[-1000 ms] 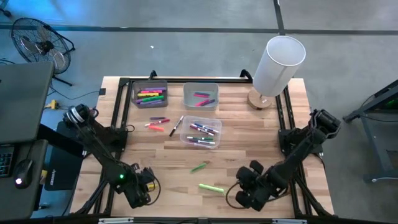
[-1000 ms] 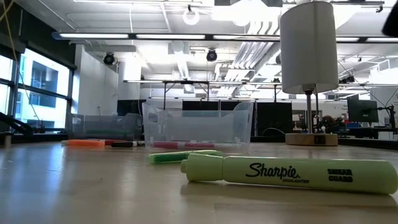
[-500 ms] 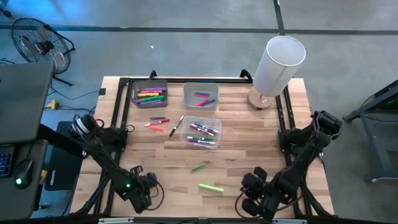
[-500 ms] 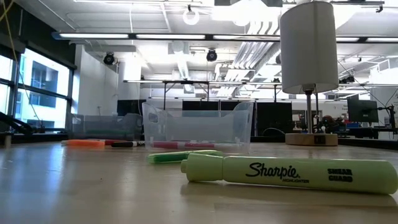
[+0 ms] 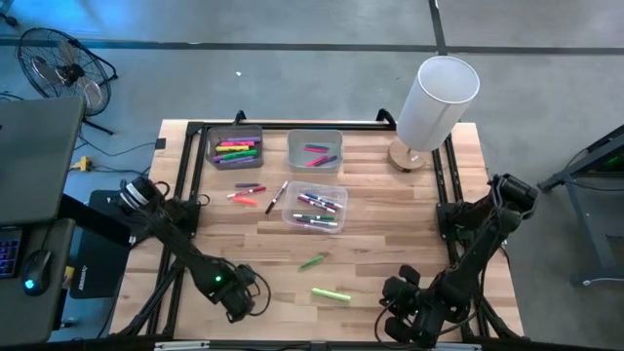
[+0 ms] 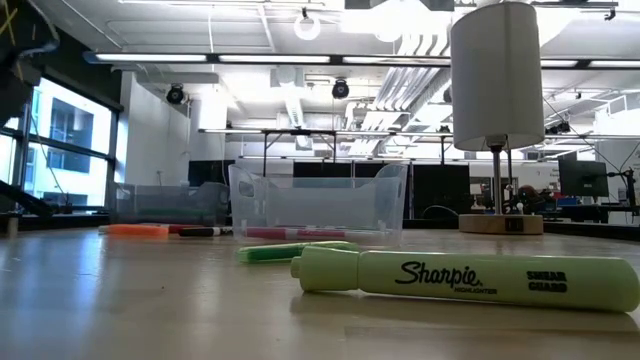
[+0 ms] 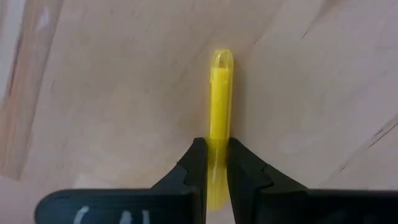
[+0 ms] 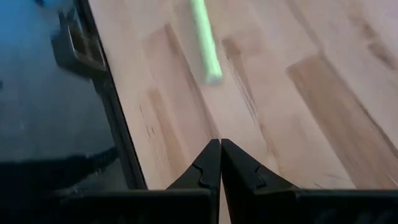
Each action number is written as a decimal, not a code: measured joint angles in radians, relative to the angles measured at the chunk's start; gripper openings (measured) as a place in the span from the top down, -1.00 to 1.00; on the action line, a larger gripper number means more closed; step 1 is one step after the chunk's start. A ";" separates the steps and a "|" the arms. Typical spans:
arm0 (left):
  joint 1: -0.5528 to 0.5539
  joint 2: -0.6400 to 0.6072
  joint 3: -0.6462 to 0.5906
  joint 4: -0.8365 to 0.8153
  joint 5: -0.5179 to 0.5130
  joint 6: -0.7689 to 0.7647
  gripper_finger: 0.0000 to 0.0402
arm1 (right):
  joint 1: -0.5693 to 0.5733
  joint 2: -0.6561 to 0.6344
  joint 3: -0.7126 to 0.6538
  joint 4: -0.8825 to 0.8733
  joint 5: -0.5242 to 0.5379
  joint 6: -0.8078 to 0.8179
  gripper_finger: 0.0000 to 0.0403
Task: Pick & Place Markers
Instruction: Put the yellow pen into the gray bin, then put the light green highlighter into the black bin
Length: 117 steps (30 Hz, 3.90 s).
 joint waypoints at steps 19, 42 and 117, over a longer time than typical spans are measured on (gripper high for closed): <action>0.592 -0.171 0.407 -0.216 -0.302 1.052 0.86 | -0.184 -0.082 -0.507 0.663 0.032 -0.113 1.00; 1.325 0.249 0.726 -0.061 0.108 1.709 0.68 | -0.630 -0.460 -0.754 0.784 0.006 -0.285 1.00; 0.506 -0.877 -0.384 0.150 -0.070 0.842 1.00 | -0.361 0.497 0.582 -0.267 -0.268 -0.555 0.35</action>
